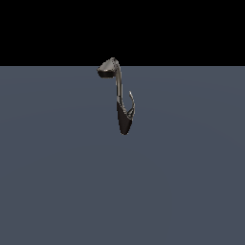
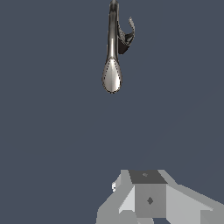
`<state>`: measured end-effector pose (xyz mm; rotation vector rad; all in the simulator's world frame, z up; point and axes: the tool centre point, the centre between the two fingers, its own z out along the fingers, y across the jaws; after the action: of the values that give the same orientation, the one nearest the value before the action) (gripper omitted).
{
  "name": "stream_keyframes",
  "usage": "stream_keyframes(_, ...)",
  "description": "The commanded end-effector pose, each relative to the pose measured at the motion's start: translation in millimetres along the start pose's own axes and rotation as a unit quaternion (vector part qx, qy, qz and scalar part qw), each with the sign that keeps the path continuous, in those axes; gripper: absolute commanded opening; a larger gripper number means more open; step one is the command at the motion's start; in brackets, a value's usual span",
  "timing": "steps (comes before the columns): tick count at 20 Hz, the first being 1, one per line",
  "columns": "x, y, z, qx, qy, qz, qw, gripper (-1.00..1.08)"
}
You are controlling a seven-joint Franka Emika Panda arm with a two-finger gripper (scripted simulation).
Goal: Turn on the faucet by rotating a designated handle.
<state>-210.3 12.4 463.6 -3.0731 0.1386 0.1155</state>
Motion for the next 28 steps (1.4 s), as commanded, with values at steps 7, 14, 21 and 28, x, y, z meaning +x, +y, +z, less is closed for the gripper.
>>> stream_keyframes(7,60.4,-12.5,14.5,0.065,-0.025,0.101,0.9924,-1.0)
stream_keyframes(14,115.5,-17.4,35.2,0.117,-0.052,0.196,0.9721,-1.0)
stream_keyframes(21,170.8,-16.2,63.9,0.164,-0.084,0.295,0.9376,-1.0)
stream_keyframes(28,224.3,-8.7,101.2,0.205,-0.118,0.394,0.8884,-1.0)
